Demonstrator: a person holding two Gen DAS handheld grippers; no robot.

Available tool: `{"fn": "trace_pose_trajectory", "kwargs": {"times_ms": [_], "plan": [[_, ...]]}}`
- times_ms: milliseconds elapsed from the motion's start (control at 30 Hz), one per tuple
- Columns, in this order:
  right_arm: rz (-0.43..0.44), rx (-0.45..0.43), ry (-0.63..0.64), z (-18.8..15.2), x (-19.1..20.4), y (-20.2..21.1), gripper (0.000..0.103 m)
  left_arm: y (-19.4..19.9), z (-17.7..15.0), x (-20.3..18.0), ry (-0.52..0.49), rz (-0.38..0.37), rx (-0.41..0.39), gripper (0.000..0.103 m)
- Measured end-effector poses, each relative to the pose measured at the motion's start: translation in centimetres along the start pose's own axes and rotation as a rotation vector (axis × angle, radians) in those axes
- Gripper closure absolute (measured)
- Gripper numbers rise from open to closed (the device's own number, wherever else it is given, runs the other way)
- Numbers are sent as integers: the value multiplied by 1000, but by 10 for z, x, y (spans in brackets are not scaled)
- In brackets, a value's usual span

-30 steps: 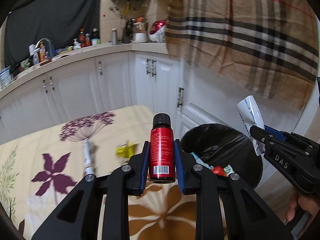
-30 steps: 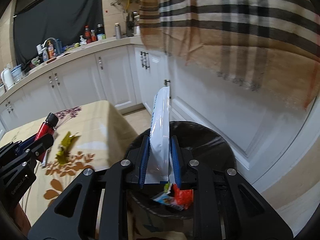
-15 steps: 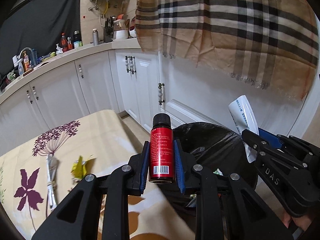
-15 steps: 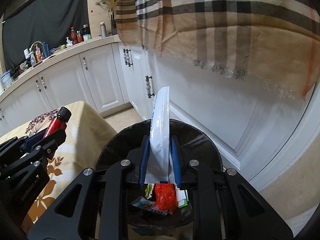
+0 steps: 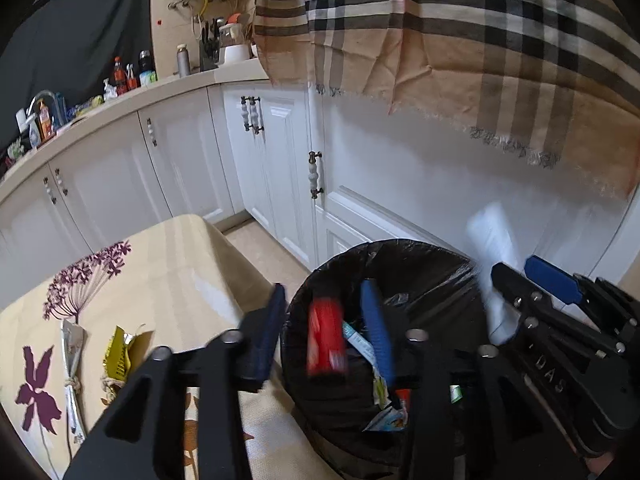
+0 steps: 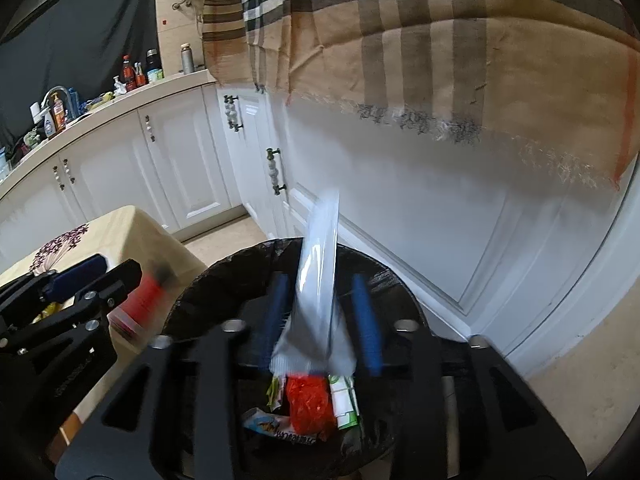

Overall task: Collect trash
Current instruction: 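Carry the packet and red can over the bin and open both grippers, then swing back to the table and grasp the yellow snack wrapper with the right gripper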

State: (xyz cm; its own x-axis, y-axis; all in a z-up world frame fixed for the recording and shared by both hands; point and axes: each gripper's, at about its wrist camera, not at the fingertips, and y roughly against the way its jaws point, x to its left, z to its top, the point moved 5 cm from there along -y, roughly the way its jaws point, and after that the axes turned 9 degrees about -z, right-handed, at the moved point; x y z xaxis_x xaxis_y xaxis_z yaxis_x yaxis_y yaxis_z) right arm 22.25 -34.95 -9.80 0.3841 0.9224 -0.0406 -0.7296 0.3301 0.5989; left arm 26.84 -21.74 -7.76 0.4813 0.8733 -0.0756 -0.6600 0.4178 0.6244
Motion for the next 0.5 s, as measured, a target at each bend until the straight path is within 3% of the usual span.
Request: {"fn": "trace_pose_trajectory", "kwargs": {"times_ms": [500], "plan": [[21, -3, 9, -3, 14, 18, 62, 37, -8, 30, 34, 64, -27, 49]]}}
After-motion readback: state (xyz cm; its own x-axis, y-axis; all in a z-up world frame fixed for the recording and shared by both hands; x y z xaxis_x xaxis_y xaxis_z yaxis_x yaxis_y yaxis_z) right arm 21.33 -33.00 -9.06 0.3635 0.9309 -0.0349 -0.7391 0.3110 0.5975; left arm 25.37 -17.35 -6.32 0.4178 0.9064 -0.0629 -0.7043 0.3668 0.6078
